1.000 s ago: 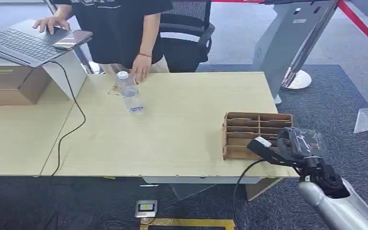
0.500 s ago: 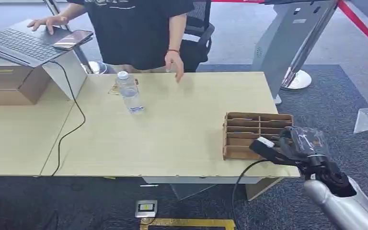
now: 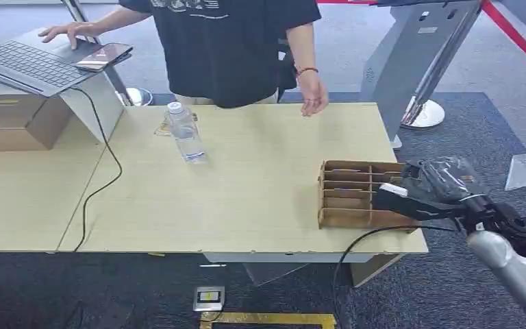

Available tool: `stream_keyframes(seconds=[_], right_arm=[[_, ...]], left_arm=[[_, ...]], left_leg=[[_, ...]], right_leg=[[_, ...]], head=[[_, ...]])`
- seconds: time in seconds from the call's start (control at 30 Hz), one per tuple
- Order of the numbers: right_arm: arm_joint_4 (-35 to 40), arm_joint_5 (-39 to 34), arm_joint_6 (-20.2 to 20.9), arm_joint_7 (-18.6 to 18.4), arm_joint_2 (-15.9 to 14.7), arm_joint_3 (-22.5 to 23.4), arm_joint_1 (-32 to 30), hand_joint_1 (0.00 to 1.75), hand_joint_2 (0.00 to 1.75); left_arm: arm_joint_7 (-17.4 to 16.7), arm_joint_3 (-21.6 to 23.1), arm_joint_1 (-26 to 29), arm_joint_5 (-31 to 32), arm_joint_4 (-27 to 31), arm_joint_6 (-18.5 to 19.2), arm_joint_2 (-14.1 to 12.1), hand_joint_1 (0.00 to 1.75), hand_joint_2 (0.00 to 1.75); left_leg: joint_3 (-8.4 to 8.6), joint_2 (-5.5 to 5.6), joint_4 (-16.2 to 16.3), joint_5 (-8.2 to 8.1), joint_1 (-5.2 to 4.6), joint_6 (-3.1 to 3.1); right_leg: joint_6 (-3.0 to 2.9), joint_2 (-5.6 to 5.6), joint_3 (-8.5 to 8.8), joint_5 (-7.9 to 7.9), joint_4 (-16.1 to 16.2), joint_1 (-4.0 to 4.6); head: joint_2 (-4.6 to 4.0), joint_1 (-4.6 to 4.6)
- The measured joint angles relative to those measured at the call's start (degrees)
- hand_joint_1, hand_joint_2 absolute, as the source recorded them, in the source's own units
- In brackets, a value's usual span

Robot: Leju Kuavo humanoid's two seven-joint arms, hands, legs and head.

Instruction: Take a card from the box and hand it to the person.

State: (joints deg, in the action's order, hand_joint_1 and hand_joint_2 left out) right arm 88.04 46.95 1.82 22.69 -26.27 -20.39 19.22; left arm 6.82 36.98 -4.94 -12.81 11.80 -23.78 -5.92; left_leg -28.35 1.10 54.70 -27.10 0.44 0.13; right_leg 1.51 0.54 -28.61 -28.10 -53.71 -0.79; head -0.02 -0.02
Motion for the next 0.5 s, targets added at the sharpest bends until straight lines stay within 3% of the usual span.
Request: stream_keyframes(seconds=[0.27, 0.5], right_arm=[[1.96, -2.22, 3.45, -1.29, -4.41, -3.25, 6.17, 1.75, 1.75], [4.59, -5.55, 4.06, -2.86, -7.52, -5.35, 10.56, 1.75, 1.75]], left_arm=[[0.35, 0.00, 0.01, -0.39, 0.00, -0.02, -0.11, 0.00, 1.75], [0.68, 0.00, 0.05, -0.59, 0.00, -0.02, -0.31, 0.00, 1.75]], left_leg=[[-0.01, 0.01, 0.01, 0.00, 0.00, 0.00], [-0.03, 0.01, 0.00, 0.00, 0.00, 0.00]], right_leg=[[0.00, 0.00, 0.00, 0.00, 0.00, 0.00], [0.00, -0.01, 0.00, 0.00, -0.01, -0.01]], head=[[0.00, 0.00], [0.00, 0.00]])
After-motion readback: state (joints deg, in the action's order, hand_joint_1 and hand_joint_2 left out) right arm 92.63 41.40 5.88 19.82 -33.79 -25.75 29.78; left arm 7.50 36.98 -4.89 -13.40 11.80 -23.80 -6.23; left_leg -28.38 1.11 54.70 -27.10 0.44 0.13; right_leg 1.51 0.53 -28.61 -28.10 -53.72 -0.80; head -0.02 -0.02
